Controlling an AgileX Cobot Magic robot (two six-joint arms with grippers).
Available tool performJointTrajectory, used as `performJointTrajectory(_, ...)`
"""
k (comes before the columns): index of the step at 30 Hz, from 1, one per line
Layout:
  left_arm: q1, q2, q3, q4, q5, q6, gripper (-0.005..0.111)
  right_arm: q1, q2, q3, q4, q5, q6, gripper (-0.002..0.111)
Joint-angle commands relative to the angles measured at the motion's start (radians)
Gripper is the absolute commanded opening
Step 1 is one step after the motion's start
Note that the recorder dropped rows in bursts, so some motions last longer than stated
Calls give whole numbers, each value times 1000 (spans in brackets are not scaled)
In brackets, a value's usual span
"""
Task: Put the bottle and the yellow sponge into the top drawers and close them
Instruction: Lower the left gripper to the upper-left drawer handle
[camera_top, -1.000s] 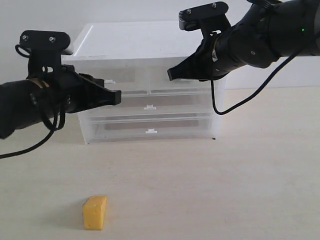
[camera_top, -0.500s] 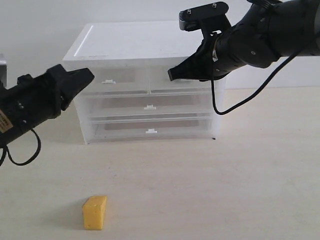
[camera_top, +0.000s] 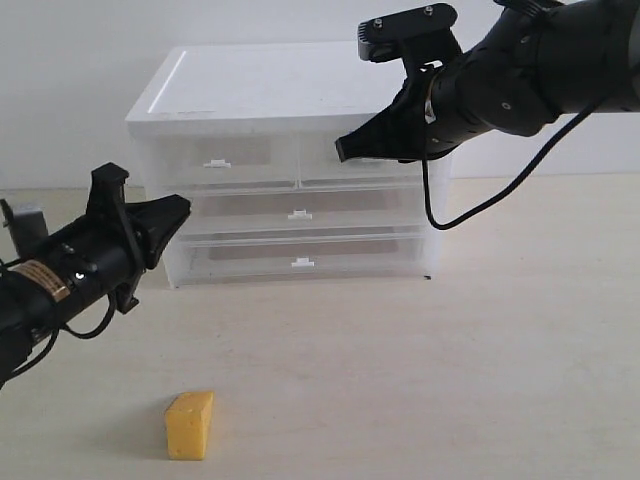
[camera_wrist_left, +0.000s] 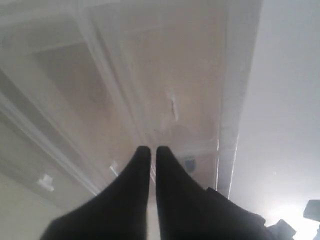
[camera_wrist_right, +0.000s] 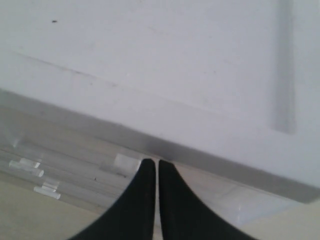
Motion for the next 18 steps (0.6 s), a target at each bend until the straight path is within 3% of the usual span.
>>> performJointTrajectory(1, -8, 28, -87, 27, -15, -20, 4, -6, -1, -10, -9, -15, -8, 0)
performJointTrajectory(10, -8, 63, -128, 29, -15, -31, 7, -6, -1, -10, -9, -20, -8, 0)
performJointTrajectory(14, -22, 66, -128, 17, -15, -61, 23, -6, -1, -10, -9, -20, -8, 0)
performJointTrajectory(18, -94, 68, -126, -143, -15, -57, 39, -6, -1, -10, -9, -17, -8, 0)
